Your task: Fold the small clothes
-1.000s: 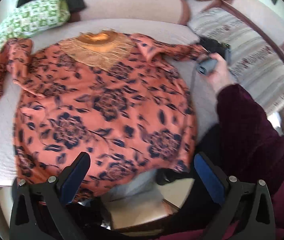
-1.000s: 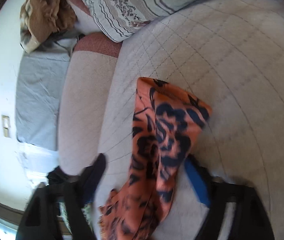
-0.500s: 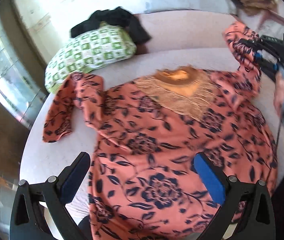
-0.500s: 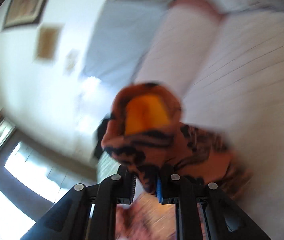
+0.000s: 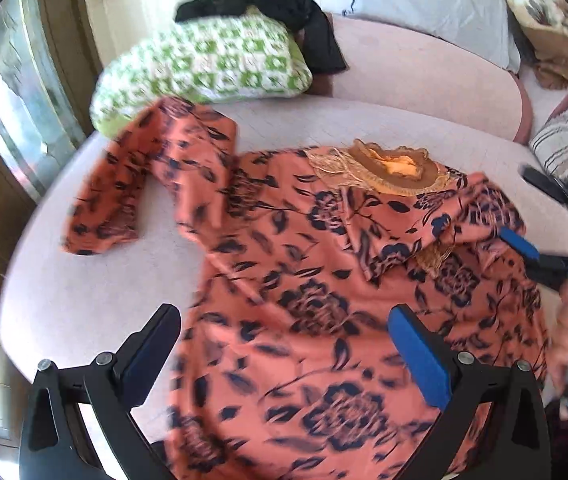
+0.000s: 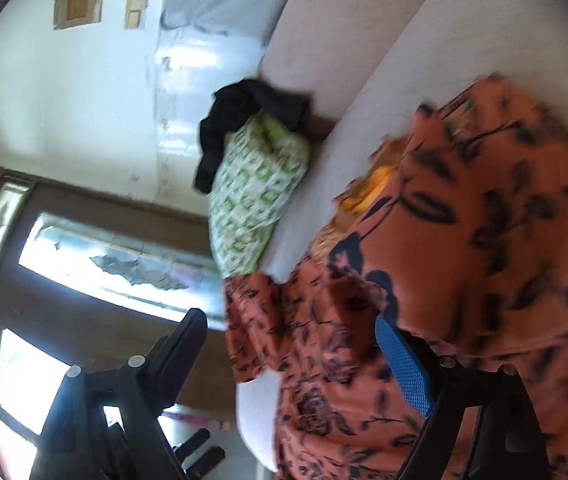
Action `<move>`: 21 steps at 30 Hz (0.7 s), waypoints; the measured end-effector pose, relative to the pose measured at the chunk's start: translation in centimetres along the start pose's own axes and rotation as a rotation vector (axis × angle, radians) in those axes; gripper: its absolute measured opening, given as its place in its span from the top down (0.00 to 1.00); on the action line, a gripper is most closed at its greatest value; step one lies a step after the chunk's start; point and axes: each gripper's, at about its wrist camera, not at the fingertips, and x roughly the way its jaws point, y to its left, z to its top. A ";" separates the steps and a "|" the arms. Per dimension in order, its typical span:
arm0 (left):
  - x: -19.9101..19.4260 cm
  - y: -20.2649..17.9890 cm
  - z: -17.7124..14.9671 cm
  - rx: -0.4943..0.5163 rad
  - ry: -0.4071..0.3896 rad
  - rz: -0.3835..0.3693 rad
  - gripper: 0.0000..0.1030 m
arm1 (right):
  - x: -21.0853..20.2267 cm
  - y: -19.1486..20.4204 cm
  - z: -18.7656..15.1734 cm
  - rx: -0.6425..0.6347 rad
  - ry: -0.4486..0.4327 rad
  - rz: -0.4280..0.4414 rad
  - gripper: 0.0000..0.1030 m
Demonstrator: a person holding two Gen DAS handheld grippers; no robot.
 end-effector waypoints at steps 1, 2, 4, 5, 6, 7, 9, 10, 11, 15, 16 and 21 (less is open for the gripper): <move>1.2 -0.3 0.6 -0.025 0.024 -0.033 0.00 | -0.9 0.0 0.4 0.004 -0.009 -0.025 0.14; 1.9 -0.7 1.0 -0.041 0.036 -0.058 0.00 | -1.6 -0.3 0.4 0.013 -0.017 -0.034 0.15; 4.0 -1.6 2.1 -0.073 0.059 -0.126 0.00 | -3.2 -0.9 0.0 0.045 -0.036 -0.034 0.15; 5.0 -2.1 2.6 -0.083 0.074 -0.142 0.00 | -3.6 -1.2 -0.4 0.062 -0.038 -0.039 0.15; 5.8 -2.5 3.1 -0.091 0.086 -0.154 0.00 | -4.4 -1.9 -1.1 0.077 -0.039 -0.043 0.16; 6.9 -2.9 3.6 -0.102 0.100 -0.176 0.04 | -5.1 -2.2 -1.6 0.082 -0.043 -0.051 0.16; 8.5 -3.7 4.5 -0.115 0.121 -0.211 0.18 | -5.3 -2.5 -2.0 0.069 -0.047 -0.087 0.16; 9.5 -4.1 4.9 -0.114 0.148 -0.227 0.24 | -5.4 -2.5 -1.8 0.053 -0.045 -0.105 0.16; 10.4 -4.5 5.2 -0.110 0.174 -0.237 0.29 | -5.4 -2.6 -1.7 0.037 -0.046 -0.117 0.17; 12.8 -5.2 5.8 -0.138 0.210 -0.254 0.58 | -4.9 -2.8 -1.1 0.006 -0.063 -0.151 0.17; 13.2 -5.5 5.9 -0.137 0.217 -0.274 0.66 | -4.7 -3.0 -0.9 0.012 -0.061 -0.153 0.17; 13.8 -6.1 6.1 -0.128 0.212 -0.290 0.91 | -5.0 -3.4 -0.3 0.018 -0.075 -0.177 0.20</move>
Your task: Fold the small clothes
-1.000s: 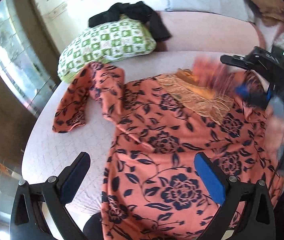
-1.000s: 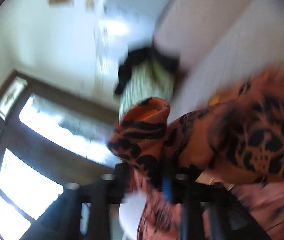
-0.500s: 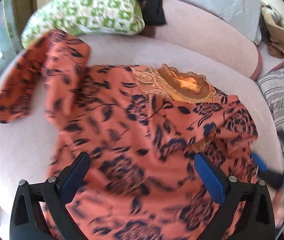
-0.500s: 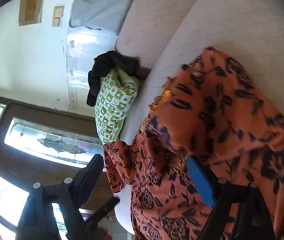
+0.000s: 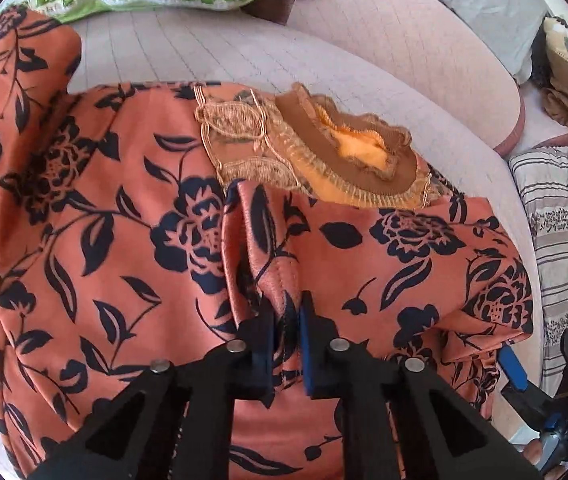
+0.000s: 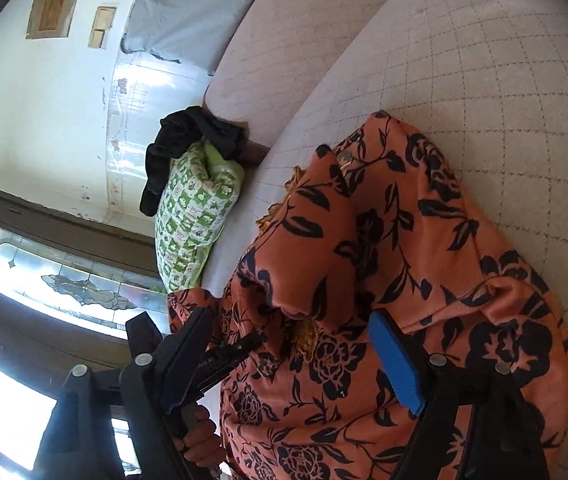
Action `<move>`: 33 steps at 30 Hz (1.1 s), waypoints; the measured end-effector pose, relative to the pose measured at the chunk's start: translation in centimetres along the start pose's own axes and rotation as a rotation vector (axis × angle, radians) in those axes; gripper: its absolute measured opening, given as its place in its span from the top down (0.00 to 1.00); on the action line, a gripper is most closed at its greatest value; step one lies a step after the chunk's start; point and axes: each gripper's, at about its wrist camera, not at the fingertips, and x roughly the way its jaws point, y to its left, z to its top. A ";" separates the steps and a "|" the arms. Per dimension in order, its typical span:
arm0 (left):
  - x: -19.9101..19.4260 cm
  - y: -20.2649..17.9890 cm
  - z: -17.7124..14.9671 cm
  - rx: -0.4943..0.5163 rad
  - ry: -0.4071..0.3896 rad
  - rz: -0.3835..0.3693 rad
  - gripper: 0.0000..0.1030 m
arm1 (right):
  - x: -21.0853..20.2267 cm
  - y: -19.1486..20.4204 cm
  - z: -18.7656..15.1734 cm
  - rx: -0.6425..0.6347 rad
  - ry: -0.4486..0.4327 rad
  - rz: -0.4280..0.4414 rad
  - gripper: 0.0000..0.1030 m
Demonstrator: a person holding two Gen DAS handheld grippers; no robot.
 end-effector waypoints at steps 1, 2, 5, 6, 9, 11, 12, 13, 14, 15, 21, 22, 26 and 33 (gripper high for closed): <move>-0.3 -0.1 0.2 0.008 -0.016 0.000 0.92 | -0.2 -0.1 0.2 -0.005 -0.015 -0.002 0.20; -1.0 -0.2 0.5 0.021 -0.040 -0.001 0.93 | -0.5 -0.1 0.3 -0.005 -0.028 -0.003 0.21; -4.0 -0.3 2.4 0.066 -0.107 0.036 0.94 | -1.3 -0.4 0.8 0.003 -0.065 -0.012 0.21; -5.0 -0.1 3.4 0.071 -0.123 0.063 0.94 | -1.5 -0.5 0.9 0.006 -0.075 -0.011 0.21; -7.9 0.9 5.6 0.074 -0.181 0.158 0.94 | -1.5 -0.6 0.9 0.011 -0.082 -0.023 0.21; -9.3 2.3 6.3 0.080 -0.197 0.232 0.93 | -1.3 -0.3 0.9 -0.010 -0.088 -0.050 0.21; -9.6 2.8 6.5 0.084 -0.198 0.289 0.93 | -1.1 -0.1 0.9 -0.024 -0.091 -0.062 0.21; -9.9 3.6 6.5 0.081 -0.194 0.331 0.93 | -0.9 0.1 0.8 -0.032 -0.092 -0.070 0.21; -9.9 4.6 6.4 0.061 -0.183 0.344 0.89 | -0.7 0.2 0.8 -0.040 -0.092 -0.078 0.21; -10.0 5.4 6.1 0.047 -0.171 0.342 0.87 | -0.5 0.3 0.8 -0.047 -0.092 -0.086 0.21; -10.5 8.2 5.1 0.066 -0.120 0.380 0.72 | 1.5 -0.2 0.6 -0.059 -0.043 -0.138 0.21; -11.4 9.1 5.2 0.039 -0.141 0.370 0.60 | 1.8 -0.5 0.5 -0.055 -0.034 -0.145 0.21; -14.1 13.6 6.1 -0.095 -0.200 0.351 0.47 | 2.7 -0.6 0.1 -0.065 -0.007 -0.155 0.21; -17.4 25.0 4.5 -0.402 -0.223 0.378 0.36 | 4.4 0.1 -1.2 -0.131 0.038 -0.195 0.21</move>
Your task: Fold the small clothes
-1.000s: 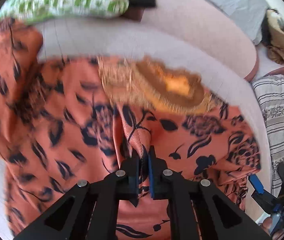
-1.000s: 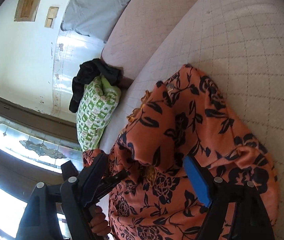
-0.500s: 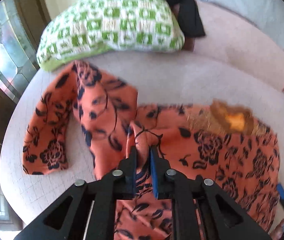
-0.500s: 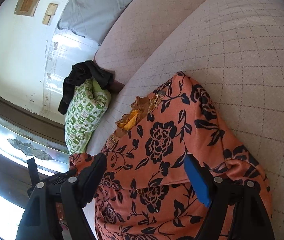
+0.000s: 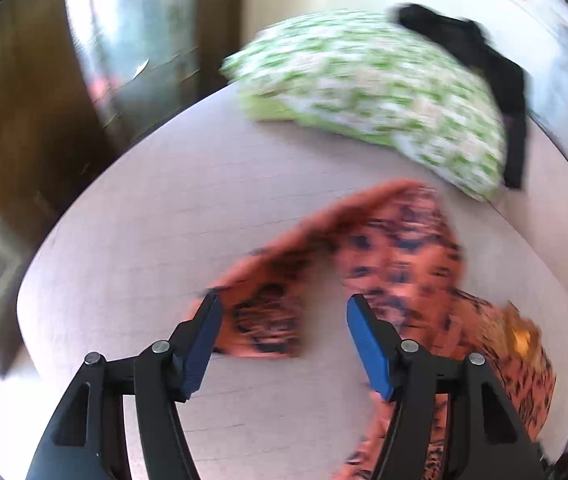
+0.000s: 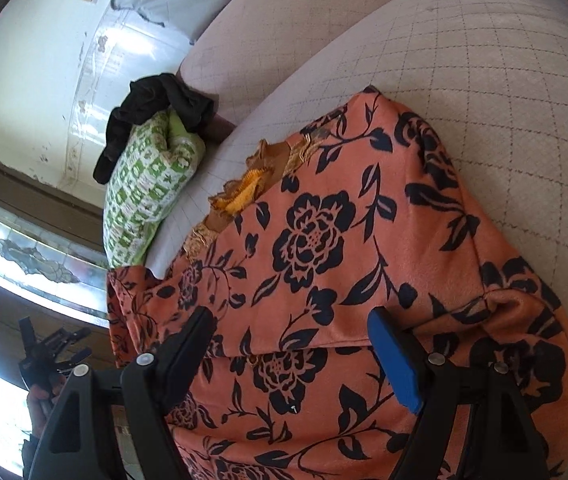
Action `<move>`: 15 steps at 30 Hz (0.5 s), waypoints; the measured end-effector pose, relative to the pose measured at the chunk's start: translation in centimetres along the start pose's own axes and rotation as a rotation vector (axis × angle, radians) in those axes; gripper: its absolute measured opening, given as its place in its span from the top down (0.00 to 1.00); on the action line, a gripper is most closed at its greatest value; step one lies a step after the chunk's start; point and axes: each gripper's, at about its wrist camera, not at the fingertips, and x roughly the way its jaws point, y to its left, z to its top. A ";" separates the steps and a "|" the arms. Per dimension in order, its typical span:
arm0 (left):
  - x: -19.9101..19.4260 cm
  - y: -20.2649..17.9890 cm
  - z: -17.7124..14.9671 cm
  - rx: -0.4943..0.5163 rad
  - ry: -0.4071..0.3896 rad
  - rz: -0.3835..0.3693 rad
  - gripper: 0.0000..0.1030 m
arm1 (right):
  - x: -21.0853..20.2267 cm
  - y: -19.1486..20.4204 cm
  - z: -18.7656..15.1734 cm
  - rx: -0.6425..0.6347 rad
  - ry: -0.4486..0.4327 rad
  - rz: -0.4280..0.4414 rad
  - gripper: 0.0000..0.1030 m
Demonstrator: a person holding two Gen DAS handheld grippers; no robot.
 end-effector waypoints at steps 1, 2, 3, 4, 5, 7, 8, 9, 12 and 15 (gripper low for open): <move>0.7 1.7 -0.1 -0.048 0.015 0.003 0.36 | 0.1 0.1 -0.1 -0.003 0.000 -0.005 0.21; 1.0 2.7 -0.2 -0.082 0.024 0.007 0.36 | 0.2 0.1 -0.2 -0.008 -0.002 -0.008 0.21; 1.5 3.9 -0.5 -0.121 0.036 0.012 0.36 | 0.2 0.2 -0.2 -0.013 -0.004 -0.011 0.21; 2.1 5.1 -0.9 -0.156 0.054 0.011 0.36 | 0.3 0.2 -0.2 -0.016 -0.005 -0.012 0.21; 2.5 5.7 -1.1 -0.170 0.064 0.007 0.36 | 0.4 0.2 -0.2 -0.017 -0.005 -0.014 0.20; 3.2 6.5 -1.7 -0.187 0.066 -0.006 0.36 | 0.5 0.2 -0.3 -0.022 -0.008 -0.019 0.20; 3.4 6.5 -1.8 -0.187 0.060 -0.010 0.36 | 0.6 0.3 -0.3 -0.028 -0.010 -0.023 0.20; 3.6 6.5 -1.9 -0.184 0.055 -0.011 0.36 | 0.6 0.4 -0.4 -0.033 -0.012 -0.027 0.20; 4.2 5.9 -1.7 -0.172 0.033 -0.026 0.35 | 0.8 0.6 -0.5 -0.055 -0.017 -0.039 0.20; 5.3 4.4 -1.1 -0.107 0.008 0.019 0.34 | 0.8 0.9 -0.6 -0.074 -0.020 -0.051 0.20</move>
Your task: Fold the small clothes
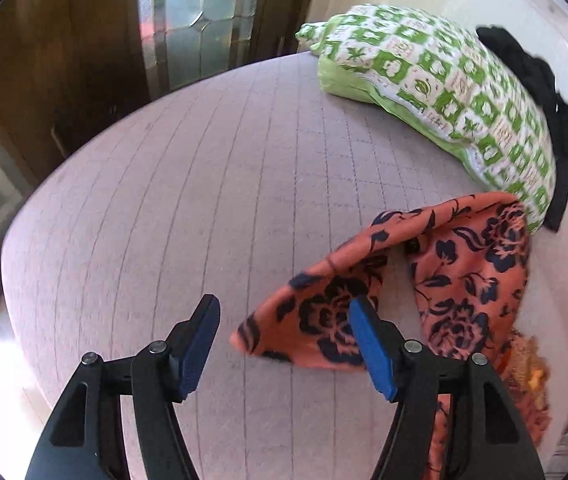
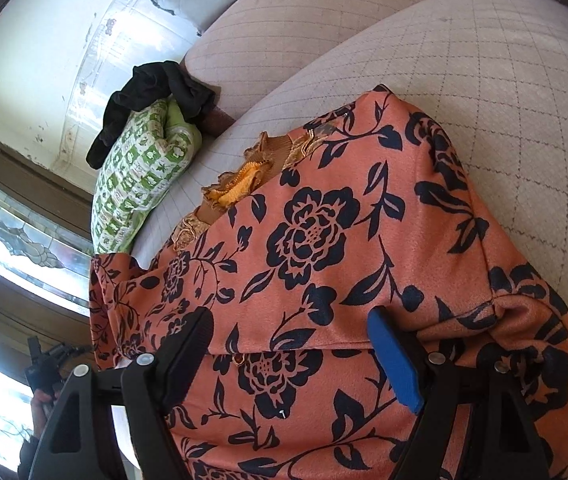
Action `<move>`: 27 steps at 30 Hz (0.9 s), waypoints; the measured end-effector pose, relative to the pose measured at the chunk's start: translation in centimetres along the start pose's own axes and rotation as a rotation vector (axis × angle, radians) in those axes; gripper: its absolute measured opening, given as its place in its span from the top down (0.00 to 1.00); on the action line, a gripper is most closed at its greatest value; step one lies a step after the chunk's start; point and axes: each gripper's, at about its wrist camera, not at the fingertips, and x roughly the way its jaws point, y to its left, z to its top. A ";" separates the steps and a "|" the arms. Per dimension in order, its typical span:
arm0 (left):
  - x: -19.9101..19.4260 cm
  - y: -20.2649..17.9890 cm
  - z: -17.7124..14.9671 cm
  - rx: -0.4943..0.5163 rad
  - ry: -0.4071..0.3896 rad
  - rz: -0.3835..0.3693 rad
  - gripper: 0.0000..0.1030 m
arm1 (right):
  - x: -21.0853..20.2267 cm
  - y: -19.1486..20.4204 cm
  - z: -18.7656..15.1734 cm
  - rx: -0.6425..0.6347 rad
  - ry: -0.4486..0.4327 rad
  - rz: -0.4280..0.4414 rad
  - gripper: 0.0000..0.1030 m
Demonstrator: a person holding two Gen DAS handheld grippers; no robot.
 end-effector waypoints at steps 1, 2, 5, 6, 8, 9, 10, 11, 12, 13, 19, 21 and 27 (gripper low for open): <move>0.5 -0.4 0.1 0.029 -0.001 0.010 0.34 | 0.0 0.1 0.0 -0.006 -0.001 -0.003 0.20; 1.2 -0.8 0.2 0.069 0.006 0.023 0.34 | 0.0 0.1 -0.1 -0.011 -0.001 -0.006 0.20; 3.4 -1.5 0.3 0.149 0.056 0.074 0.82 | 0.1 0.3 -0.1 -0.022 -0.004 -0.013 0.20; 4.0 -1.5 0.5 0.160 0.075 0.090 0.96 | 0.2 0.3 -0.1 -0.025 -0.004 -0.014 0.20; 3.8 -1.0 1.1 0.144 0.056 0.089 0.97 | 0.3 0.5 -0.1 -0.033 -0.004 -0.017 0.20; 3.1 -1.1 1.6 0.150 0.013 0.089 0.97 | 0.3 0.5 -0.1 -0.036 -0.005 -0.018 0.20; 1.8 -1.5 2.2 0.190 -0.053 0.103 0.97 | 0.3 0.6 -0.1 -0.040 -0.005 -0.019 0.20; 0.5 -2.2 2.6 0.238 -0.109 0.120 0.97 | 0.3 0.7 -0.1 -0.042 -0.004 -0.020 0.20; -0.7 -2.9 3.0 0.285 -0.157 0.135 0.97 | 0.3 0.7 -0.1 -0.042 -0.005 -0.019 0.20; -2.7 -4.1 3.6 0.358 -0.225 0.155 0.97 | 0.3 0.6 -0.1 -0.039 -0.005 -0.017 0.20; -14.1 -11.1 4.2 0.750 -0.588 0.291 0.97 | 0.3 0.4 0.1 -0.011 0.000 -0.003 0.20; -17.1 -13.2 3.7 0.866 -0.695 0.363 0.97 | 0.2 0.3 0.2 -0.003 0.000 0.003 0.20; -23.2 -20.3 1.9 1.039 -0.497 0.209 0.97 | 0.0 -0.1 0.3 0.037 0.004 0.026 0.20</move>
